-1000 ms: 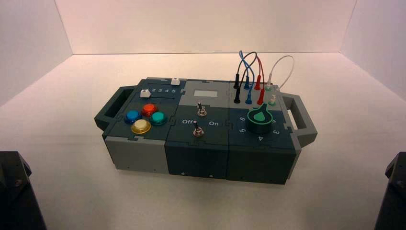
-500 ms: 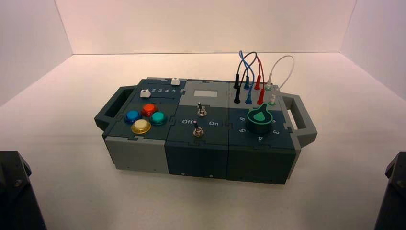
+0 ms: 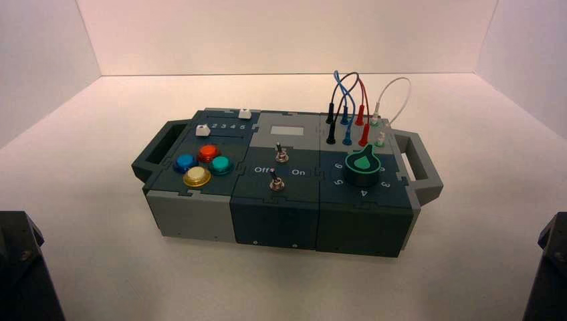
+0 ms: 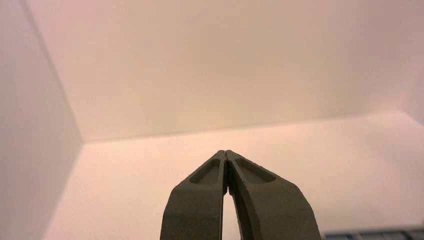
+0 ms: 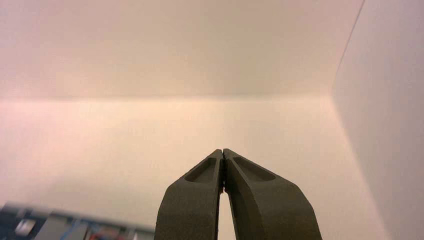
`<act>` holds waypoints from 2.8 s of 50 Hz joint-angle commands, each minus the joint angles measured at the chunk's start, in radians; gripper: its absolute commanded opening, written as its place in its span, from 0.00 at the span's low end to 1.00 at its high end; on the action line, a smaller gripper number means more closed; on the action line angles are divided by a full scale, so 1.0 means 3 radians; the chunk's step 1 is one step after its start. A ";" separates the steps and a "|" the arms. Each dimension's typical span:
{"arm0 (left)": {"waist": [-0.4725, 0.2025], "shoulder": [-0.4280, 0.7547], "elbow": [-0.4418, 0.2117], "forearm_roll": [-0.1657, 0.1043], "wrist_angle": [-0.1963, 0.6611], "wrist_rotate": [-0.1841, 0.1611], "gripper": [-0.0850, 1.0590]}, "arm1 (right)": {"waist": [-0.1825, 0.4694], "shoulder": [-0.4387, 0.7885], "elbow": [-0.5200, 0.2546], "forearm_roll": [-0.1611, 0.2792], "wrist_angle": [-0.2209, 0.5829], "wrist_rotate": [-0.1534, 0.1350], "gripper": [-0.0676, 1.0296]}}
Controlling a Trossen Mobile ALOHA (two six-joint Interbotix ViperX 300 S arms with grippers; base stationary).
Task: Flip the top switch on with the left gripper.
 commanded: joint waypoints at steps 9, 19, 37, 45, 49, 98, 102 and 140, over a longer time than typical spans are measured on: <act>-0.0373 0.0291 -0.0225 -0.0164 0.0363 -0.0041 0.05 | 0.0128 0.0445 -0.0061 0.0614 0.0593 0.0031 0.04; -0.0639 0.0568 -0.0302 -0.0261 0.0644 -0.0041 0.05 | 0.0450 0.0828 -0.0041 0.0839 0.0747 0.0046 0.04; -0.0808 0.0987 -0.0537 -0.0394 0.1258 -0.0133 0.05 | 0.0552 0.1437 -0.0051 0.0961 0.0879 0.0041 0.04; -0.0808 0.1028 -0.0547 -0.0404 0.1401 -0.0312 0.05 | 0.0578 0.1698 -0.0072 0.0982 0.0879 0.0036 0.04; -0.0818 0.1058 -0.0562 -0.0409 0.1508 -0.0373 0.05 | 0.0660 0.1831 -0.0097 0.1018 0.0879 0.0036 0.04; -0.1416 0.1580 -0.0706 -0.0455 0.1917 -0.0706 0.05 | 0.0808 0.2756 -0.0312 0.1104 0.0793 0.0026 0.04; -0.1473 0.1692 -0.0721 -0.0450 0.1902 -0.0706 0.05 | 0.0818 0.2792 -0.0302 0.1104 0.0772 0.0020 0.04; -0.1928 0.2909 -0.1207 -0.0450 0.1831 -0.0941 0.05 | 0.0905 0.3012 -0.0399 0.1099 0.0711 0.0015 0.04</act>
